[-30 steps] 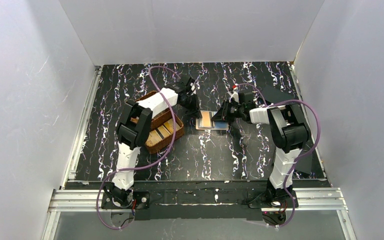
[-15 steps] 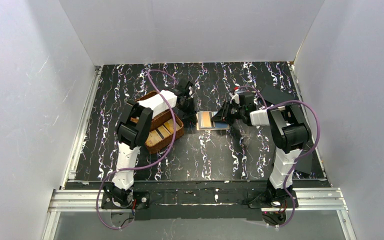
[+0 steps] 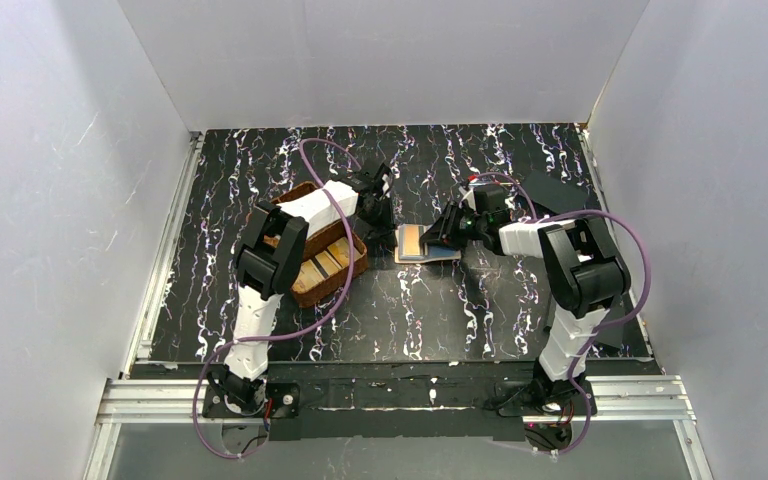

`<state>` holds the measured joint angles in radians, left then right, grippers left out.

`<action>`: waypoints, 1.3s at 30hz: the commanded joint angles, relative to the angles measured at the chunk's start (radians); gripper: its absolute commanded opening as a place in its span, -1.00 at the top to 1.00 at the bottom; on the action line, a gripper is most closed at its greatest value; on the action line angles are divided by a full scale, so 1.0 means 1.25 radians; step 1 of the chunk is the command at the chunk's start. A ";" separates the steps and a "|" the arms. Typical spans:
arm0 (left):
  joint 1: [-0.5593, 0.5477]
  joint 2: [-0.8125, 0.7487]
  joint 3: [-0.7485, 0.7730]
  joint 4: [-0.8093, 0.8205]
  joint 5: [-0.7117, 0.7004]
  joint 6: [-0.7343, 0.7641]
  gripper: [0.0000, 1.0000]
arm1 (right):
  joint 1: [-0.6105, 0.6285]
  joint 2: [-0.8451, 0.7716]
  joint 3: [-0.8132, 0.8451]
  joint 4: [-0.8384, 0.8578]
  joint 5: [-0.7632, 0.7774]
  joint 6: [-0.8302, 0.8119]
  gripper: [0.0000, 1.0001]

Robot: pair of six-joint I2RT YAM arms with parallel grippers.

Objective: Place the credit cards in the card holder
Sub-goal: Insert the credit card into the card holder, then pick up the credit card from the storage box.

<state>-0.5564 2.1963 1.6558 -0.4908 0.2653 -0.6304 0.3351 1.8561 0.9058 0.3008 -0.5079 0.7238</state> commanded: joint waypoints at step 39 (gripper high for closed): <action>0.240 -0.692 -0.105 -0.767 -0.051 0.069 -0.40 | 0.351 -0.062 0.569 -0.570 0.241 -0.225 -0.58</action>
<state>-0.3325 1.3621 1.5845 -1.2236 0.2718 -0.6258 0.6735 1.6608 1.4670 -0.3985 -0.2104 0.4427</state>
